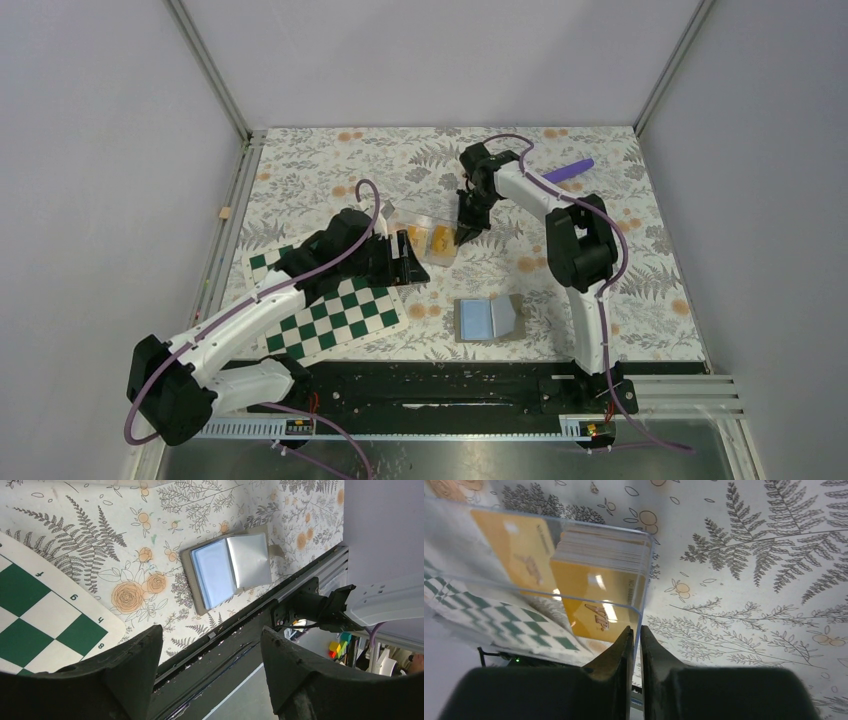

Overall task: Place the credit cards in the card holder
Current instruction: Move the storage box to the center of the board.

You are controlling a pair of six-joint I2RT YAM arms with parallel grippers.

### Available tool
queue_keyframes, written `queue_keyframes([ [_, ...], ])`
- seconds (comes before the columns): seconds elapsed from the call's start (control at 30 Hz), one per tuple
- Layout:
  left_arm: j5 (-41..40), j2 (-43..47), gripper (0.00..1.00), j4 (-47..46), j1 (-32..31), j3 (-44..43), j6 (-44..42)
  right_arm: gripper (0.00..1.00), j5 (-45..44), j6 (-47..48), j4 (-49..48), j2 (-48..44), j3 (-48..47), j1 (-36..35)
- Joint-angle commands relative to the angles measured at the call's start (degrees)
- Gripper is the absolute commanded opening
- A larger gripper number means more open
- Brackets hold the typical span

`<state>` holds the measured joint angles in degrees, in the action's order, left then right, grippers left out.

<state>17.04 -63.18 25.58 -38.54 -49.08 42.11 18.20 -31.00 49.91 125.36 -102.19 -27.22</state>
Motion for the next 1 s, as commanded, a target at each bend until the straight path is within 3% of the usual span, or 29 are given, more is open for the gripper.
queue_keyframes([
  [0.0,1.2,-0.9,0.71,-0.2,0.2,-1.4,-1.3,0.08,-4.0,4.3,4.6,-4.0,1.3,-0.9],
  [0.5,1.5,-11.2,0.71,0.5,0.2,-7.5,-1.0,0.08,-6.5,6.8,7.5,-11.9,7.9,-0.9],
  [0.77,1.3,-22.0,0.65,0.7,0.2,-15.8,0.4,0.49,-2.3,6.2,6.6,-15.4,7.8,-0.6],
  [0.97,2.2,-31.6,0.49,-0.6,0.2,-21.4,2.2,0.52,1.1,5.1,3.9,-18.0,10.1,2.6],
])
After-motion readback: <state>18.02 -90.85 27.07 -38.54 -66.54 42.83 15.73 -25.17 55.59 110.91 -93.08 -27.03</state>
